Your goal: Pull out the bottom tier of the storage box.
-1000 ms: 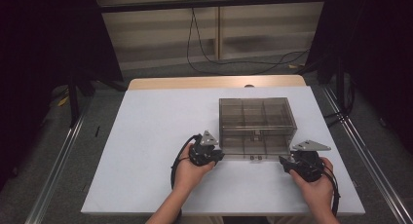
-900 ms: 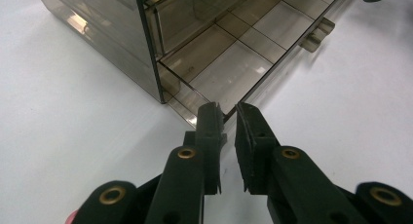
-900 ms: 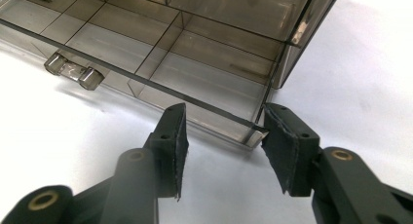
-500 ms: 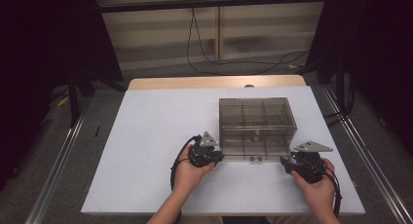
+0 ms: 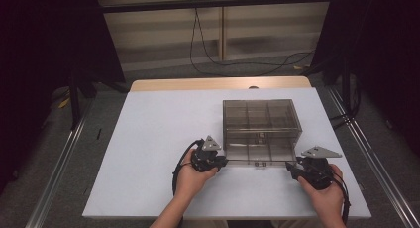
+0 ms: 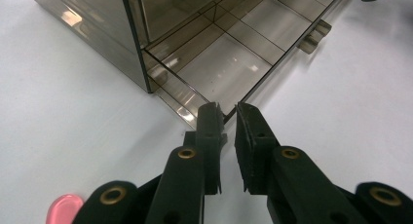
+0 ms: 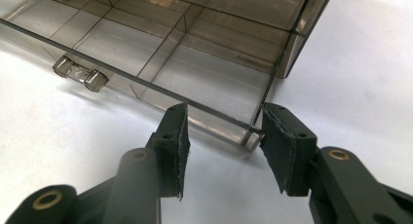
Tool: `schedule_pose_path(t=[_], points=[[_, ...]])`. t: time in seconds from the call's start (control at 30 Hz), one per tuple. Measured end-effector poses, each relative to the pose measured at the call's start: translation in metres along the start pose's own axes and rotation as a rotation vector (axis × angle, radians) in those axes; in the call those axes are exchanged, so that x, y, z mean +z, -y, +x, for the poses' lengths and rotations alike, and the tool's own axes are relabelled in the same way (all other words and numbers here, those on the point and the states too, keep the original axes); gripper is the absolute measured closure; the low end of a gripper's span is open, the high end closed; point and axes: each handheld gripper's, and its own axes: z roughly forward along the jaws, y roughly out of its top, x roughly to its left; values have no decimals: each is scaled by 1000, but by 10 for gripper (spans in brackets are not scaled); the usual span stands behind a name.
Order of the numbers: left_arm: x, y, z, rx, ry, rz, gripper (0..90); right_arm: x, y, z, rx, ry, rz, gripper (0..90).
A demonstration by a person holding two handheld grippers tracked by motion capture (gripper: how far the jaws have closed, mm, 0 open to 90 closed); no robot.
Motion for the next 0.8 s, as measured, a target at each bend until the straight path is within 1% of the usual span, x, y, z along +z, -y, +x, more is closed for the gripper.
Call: schedule_pose_path(t=[0.03, 0.2, 0.3, 0.43, 0.47, 0.5, 0.57, 0.63, 0.7, 0.8], points=[[0, 0, 0, 1, 0, 0, 808, -1, 0, 0, -8, 0, -7, 541], [-1, 1, -2, 2, 1, 2, 809, -1, 1, 0, -16, -5, -12, 544], [-1, 1, -2, 4, 3, 10, 811, -1, 1, -2, -7, -10, -14, 555], [-1, 2, -2, 8, 3, 11, 812, -2, 3, -4, -10, -19, -21, 568], [-1, 2, -3, 5, 3, 3, 812, -2, 3, -4, -12, -20, -21, 575], [-1, 3, -2, 8, 5, 9, 812, -2, 2, -5, -21, -23, -19, 588], [-1, 3, -3, 7, 5, 10, 812, -3, 2, -5, -24, -24, -17, 591], [-1, 3, -3, -2, 10, 0, 811, -3, 2, -6, -20, -28, -14, 598], [-1, 4, -3, -1, 11, -3, 811, -4, 2, -6, -18, -34, -11, 601], [-2, 4, -3, -2, 12, 6, 811, -5, 2, -6, -20, -37, -8, 602]])
